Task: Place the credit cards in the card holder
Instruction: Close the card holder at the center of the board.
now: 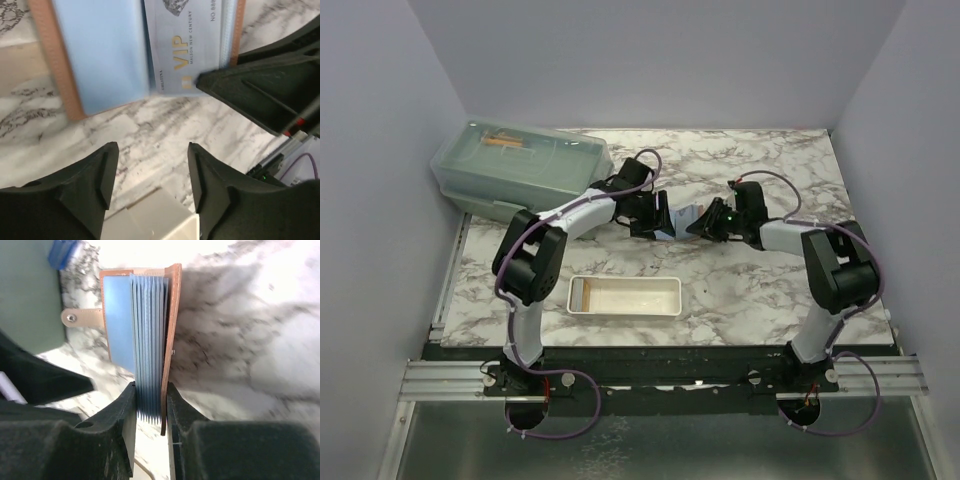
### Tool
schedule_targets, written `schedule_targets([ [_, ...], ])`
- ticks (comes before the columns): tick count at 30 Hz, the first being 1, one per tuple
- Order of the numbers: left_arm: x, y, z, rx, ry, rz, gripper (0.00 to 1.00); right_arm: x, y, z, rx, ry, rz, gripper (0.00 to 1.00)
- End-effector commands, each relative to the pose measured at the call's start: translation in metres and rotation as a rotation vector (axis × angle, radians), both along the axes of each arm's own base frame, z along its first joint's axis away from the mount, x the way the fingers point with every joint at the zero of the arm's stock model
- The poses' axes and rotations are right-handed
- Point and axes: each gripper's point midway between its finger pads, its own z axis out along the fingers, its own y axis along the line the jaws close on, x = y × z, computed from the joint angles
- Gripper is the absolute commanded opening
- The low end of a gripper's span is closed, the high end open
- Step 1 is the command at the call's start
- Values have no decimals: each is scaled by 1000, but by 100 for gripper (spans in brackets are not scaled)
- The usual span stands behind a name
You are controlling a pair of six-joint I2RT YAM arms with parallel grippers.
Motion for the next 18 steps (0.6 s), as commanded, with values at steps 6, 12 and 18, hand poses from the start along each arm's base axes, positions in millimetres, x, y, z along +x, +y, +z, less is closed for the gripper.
schedule_targets([
  [6,-16,15,58,-106,-68,-41,71,-69,-94,2,-516,57,-43,12],
  [12,-11,5,54,-176,-3,-37,71,-81,-117,13,-731,113,-81,13],
  [18,-9,-13,44,-225,51,-41,71,-79,-112,25,-933,151,-89,23],
])
